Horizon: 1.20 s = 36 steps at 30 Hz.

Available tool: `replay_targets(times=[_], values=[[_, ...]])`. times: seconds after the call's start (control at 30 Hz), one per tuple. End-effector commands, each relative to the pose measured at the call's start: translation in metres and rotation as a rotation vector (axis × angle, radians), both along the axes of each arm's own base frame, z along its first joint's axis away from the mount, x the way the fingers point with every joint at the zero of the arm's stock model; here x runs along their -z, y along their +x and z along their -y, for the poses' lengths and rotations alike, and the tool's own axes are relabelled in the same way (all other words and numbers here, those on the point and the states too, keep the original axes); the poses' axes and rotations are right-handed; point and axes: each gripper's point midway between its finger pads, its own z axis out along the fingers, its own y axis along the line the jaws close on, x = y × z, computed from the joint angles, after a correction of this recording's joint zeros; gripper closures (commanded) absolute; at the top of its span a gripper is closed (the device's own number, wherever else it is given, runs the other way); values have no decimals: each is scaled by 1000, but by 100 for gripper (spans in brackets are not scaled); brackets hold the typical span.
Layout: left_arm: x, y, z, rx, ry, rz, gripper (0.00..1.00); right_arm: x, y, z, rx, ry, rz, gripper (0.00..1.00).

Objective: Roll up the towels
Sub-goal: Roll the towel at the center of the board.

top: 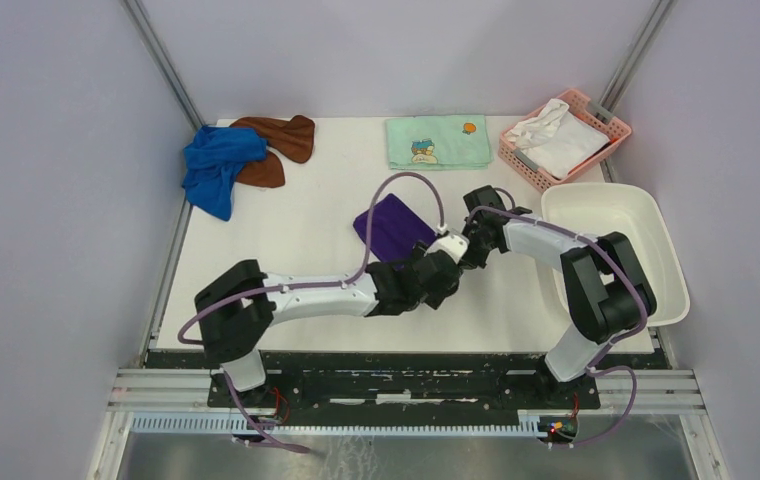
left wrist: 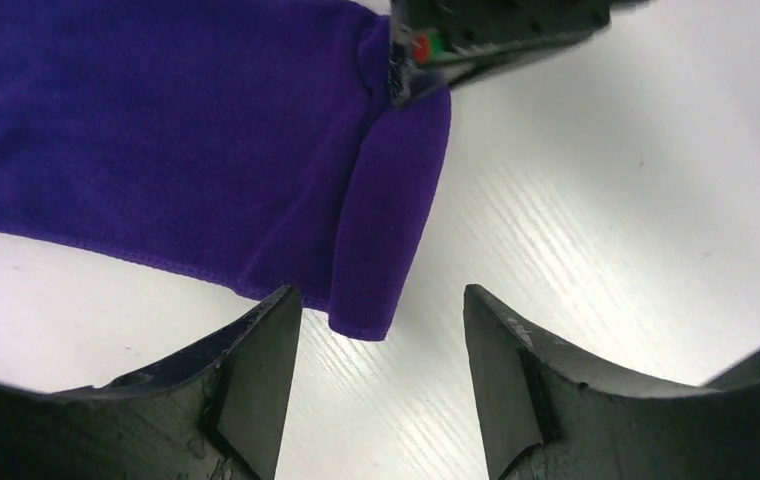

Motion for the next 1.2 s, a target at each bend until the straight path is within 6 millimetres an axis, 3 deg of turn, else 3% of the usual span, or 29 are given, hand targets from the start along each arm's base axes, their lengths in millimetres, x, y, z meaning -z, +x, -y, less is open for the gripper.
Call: replay_targets(times=[0.0, 0.33, 0.8, 1.17], values=[[-10, 15, 6, 38, 184, 255, 32, -2, 0, 1, -13, -27, -15, 83], [26, 13, 17, 128, 371, 321, 35, -2, 0, -2, -18, -17, -28, 83], [39, 4, 31, 184, 501, 384, 38, 3, 0, -9, -31, 19, -44, 83], [74, 11, 16, 156, 622, 340, 41, 5, -2, -10, -40, 25, -56, 83]])
